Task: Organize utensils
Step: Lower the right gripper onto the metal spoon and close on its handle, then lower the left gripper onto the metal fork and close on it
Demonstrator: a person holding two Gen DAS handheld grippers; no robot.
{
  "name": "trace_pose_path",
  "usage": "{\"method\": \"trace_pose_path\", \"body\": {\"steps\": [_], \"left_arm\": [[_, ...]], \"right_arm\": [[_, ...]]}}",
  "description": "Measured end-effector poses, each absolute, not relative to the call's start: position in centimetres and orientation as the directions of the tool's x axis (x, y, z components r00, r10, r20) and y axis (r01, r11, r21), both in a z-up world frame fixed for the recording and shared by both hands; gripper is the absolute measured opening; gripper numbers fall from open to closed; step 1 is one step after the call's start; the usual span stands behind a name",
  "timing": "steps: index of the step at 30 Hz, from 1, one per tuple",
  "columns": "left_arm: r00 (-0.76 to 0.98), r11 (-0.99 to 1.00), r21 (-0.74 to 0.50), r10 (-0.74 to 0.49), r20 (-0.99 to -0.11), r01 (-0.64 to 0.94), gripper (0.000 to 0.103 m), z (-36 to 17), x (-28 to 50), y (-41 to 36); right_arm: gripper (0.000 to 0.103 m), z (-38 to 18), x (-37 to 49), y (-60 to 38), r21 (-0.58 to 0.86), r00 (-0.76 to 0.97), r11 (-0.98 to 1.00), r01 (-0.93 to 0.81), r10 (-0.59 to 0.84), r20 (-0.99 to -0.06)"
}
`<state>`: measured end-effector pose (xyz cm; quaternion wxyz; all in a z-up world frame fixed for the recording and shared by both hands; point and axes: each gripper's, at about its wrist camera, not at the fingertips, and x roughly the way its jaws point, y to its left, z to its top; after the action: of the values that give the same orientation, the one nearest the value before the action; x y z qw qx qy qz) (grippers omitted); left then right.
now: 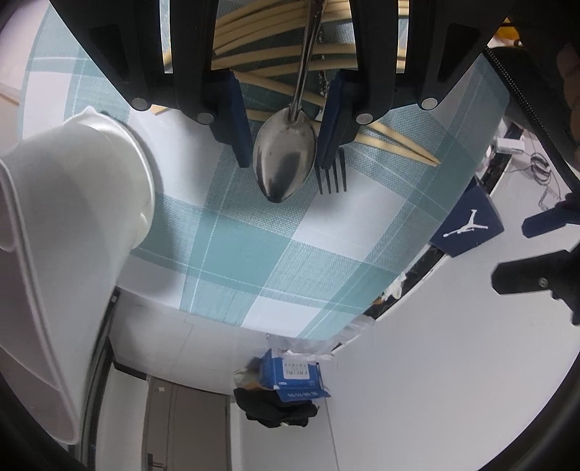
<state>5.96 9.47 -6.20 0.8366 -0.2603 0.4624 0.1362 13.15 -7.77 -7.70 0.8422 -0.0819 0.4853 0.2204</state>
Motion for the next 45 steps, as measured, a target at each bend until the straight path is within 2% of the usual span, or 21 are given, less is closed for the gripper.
{"method": "trace_pose_path", "body": {"steps": [4,7,15,19,26,30,32,34,40,45], "left_arm": [[0.521,0.841,-0.301,-0.026,-0.853,-0.451,0.102,-6.8,6.5,9.1],[0.497,0.856,-0.314,-0.079,-0.864,-0.411,0.102,-7.5,7.0,8.3],[0.426,0.919,-0.323,-0.205,-0.881,-0.225,0.101,-8.4,8.4,5.0],[0.397,0.943,-0.294,-0.211,-0.893,-0.159,0.098,-8.8,9.0,3.3],[0.325,0.965,-0.249,-0.212,-0.922,-0.076,0.081,-10.0,9.8,1.0],[0.282,0.973,-0.224,-0.2,-0.938,-0.054,0.068,-10.6,10.2,-0.1],[0.275,0.981,-0.189,-0.169,-0.947,-0.051,0.065,-10.6,10.5,-0.5],[0.265,0.986,-0.157,-0.139,-0.954,-0.05,0.058,-10.5,10.8,-1.0],[0.251,0.994,-0.081,-0.059,-0.966,-0.076,0.023,-10.4,11.3,-2.1],[0.241,0.988,-0.089,-0.057,-0.969,-0.126,0.017,-10.4,11.5,-2.3]], "right_arm": [[0.035,-6.7,12.5,-8.8,0.09,0.461,0.892,-0.443,0.313,-0.83],[0.035,-5.8,11.7,-9.7,0.098,0.491,0.892,-0.441,0.331,-0.806],[0.035,-3.4,8.7,-12.7,0.115,0.583,0.88,-0.461,0.398,-0.708],[0.035,-2.6,7.8,-14.1,0.124,0.617,0.879,-0.46,0.416,-0.667],[0.035,-1.9,6.9,-15.8,0.152,0.638,0.876,-0.457,0.442,-0.631],[0.035,-1.8,6.8,-16.3,0.151,0.652,0.878,-0.455,0.443,-0.615],[0.035,-1.5,6.7,-16.8,0.158,0.66,0.879,-0.45,0.447,-0.604],[0.035,-1.3,6.6,-17.0,0.158,0.667,0.88,-0.448,0.447,-0.596],[0.035,-1.6,6.0,-17.9,0.149,0.68,0.885,-0.441,0.438,-0.588],[0.035,-1.6,6.0,-18.2,0.148,0.685,0.89,-0.432,0.431,-0.588]]}}
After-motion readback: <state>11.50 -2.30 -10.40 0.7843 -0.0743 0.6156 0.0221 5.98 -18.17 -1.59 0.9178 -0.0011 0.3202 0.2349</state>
